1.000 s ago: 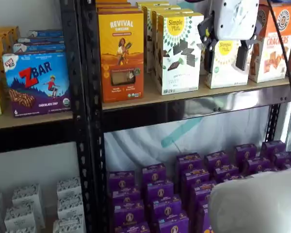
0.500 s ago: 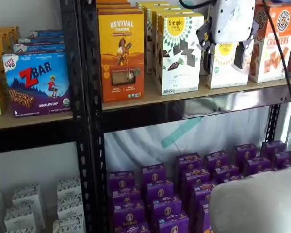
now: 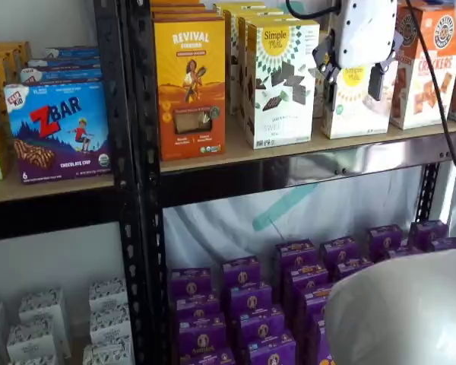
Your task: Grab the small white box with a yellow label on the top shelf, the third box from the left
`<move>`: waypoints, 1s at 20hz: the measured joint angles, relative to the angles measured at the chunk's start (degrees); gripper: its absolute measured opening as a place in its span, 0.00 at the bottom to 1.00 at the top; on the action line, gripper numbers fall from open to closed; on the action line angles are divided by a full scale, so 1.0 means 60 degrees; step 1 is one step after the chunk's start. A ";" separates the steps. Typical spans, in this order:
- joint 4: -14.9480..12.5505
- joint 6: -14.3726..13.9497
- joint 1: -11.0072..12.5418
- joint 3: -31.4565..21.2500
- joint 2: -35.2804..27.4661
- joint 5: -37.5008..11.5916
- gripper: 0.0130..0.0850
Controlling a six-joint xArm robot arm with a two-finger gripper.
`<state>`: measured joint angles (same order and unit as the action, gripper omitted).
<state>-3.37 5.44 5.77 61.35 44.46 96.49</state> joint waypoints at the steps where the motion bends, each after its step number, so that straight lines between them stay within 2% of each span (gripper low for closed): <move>1: 0.0034 0.0135 0.0146 0.0021 -0.0078 -0.0122 1.00; 11: 0.0444 0.1352 0.1456 0.0661 -0.1084 -0.0949 1.00; 15: 0.0412 0.1466 0.1573 0.0784 -0.1237 -0.1118 1.00; 20: 0.0483 0.1806 0.1932 0.1126 -0.1557 -0.1237 1.00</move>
<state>-0.47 16.28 17.36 68.11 35.12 89.07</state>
